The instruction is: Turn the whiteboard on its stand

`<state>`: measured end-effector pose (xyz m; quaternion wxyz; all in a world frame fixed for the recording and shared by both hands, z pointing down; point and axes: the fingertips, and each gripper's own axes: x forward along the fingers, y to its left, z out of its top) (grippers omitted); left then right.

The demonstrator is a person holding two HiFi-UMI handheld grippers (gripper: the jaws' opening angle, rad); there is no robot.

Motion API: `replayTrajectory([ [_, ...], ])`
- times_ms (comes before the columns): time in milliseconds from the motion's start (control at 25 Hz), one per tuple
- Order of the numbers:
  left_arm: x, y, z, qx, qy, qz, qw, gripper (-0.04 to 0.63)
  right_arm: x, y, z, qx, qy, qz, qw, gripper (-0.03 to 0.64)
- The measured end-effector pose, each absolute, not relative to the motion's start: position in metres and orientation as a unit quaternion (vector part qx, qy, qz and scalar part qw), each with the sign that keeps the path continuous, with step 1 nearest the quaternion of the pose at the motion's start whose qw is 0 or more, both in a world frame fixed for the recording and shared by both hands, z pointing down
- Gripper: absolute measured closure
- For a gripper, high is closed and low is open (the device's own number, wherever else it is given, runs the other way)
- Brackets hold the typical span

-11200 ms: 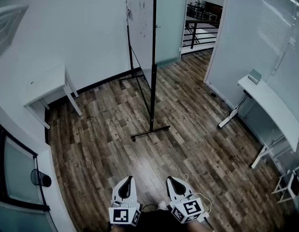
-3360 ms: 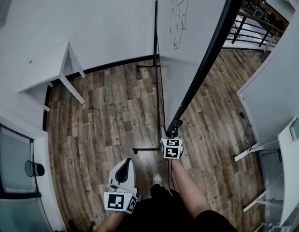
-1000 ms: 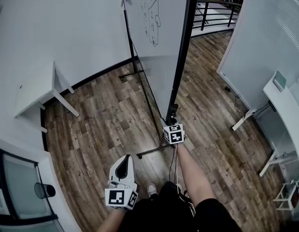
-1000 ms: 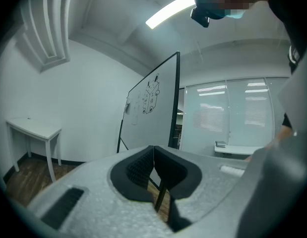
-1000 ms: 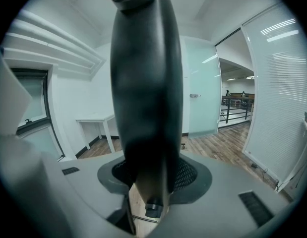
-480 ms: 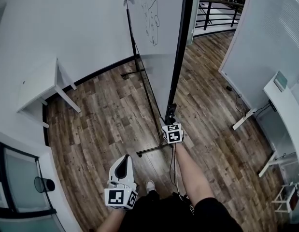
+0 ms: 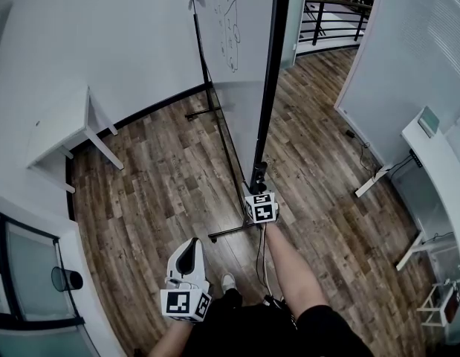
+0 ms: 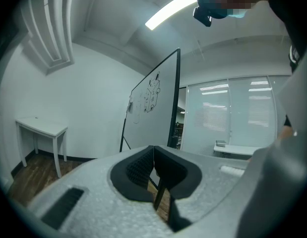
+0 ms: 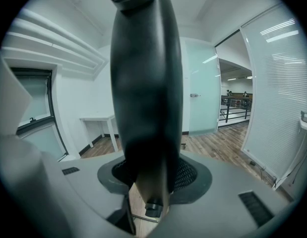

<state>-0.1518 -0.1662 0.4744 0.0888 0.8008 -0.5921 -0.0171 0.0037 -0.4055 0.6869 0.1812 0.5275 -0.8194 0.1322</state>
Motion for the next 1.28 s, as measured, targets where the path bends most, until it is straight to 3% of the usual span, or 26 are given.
replayTrajectory([
  [1280,-0.107,-0.051,0.466,0.777,-0.623,-0.034,0.077,0.577,0.024,-0.268,0.687,0.515,-0.825,0.134,0.191,0.448],
])
